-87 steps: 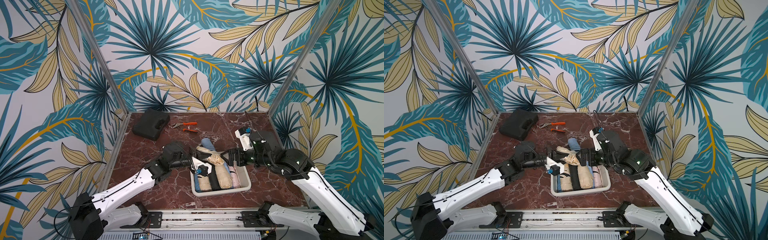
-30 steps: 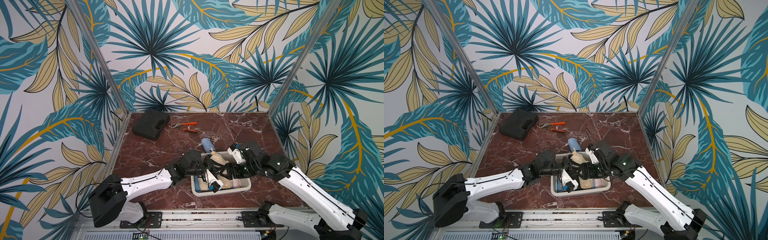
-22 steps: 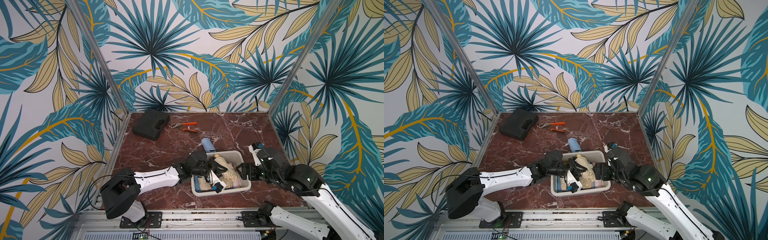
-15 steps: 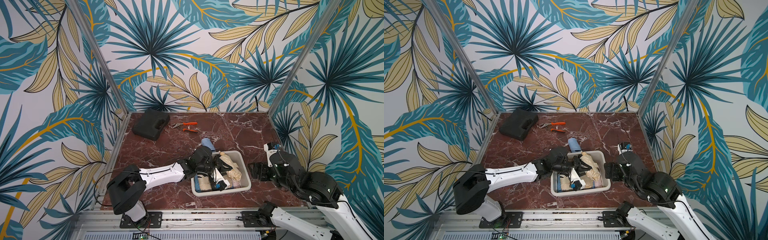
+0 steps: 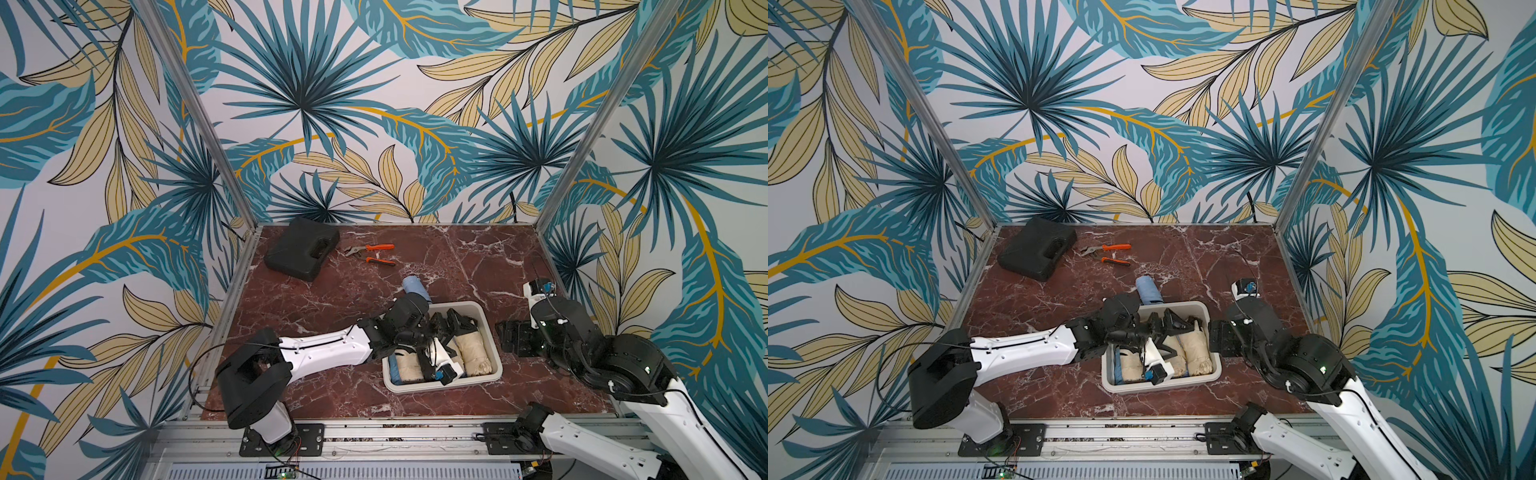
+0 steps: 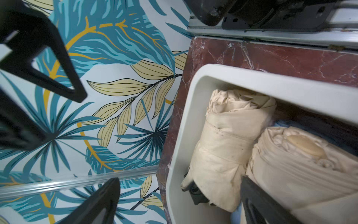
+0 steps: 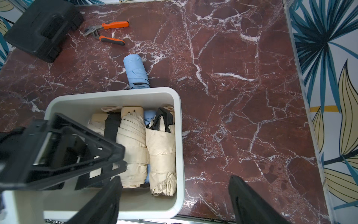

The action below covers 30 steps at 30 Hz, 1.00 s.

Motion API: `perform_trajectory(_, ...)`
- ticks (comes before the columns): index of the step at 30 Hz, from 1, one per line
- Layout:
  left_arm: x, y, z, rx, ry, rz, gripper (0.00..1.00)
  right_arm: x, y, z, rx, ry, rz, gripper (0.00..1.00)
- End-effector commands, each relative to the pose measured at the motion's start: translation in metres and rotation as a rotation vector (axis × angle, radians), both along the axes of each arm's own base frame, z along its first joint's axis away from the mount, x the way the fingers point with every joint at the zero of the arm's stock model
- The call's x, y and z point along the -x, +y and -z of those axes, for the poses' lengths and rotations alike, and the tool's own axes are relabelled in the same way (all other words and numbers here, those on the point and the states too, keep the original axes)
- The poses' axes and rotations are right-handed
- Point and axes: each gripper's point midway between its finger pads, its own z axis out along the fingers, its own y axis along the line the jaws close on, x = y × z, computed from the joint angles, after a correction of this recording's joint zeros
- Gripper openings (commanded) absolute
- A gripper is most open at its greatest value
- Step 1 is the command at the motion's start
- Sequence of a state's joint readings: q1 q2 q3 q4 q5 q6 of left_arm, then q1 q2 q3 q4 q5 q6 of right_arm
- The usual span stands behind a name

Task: Put the umbrella into the storage box
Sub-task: Place the umbrella in the storage box, then move the storage box to the center of the board.

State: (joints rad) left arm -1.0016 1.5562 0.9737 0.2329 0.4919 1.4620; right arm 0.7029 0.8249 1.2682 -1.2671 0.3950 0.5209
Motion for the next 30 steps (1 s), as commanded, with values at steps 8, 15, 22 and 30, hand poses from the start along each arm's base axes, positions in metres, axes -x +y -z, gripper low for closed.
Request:
perform_trajectory(8,-0.023,0.067,-0.110,0.512,0.289,-0.375,1.00,-0.027,0.043,0.041,0.086,0.142,-0.130,0.89)
perform_trajectory(15,-0.079,0.176,-0.117,0.909,0.968,-1.037,1.00,-0.049,0.054,0.054,0.129,0.167,-0.108,0.91)
perform_trajectory(22,-0.061,0.238,-0.036,0.906,1.509,-1.573,1.00,-0.065,0.055,0.056,0.070,0.112,-0.015,0.97)
perform_trajectory(30,-0.057,0.230,0.024,0.783,1.781,-1.740,0.95,-0.072,0.028,0.060,0.042,0.086,0.182,1.00)
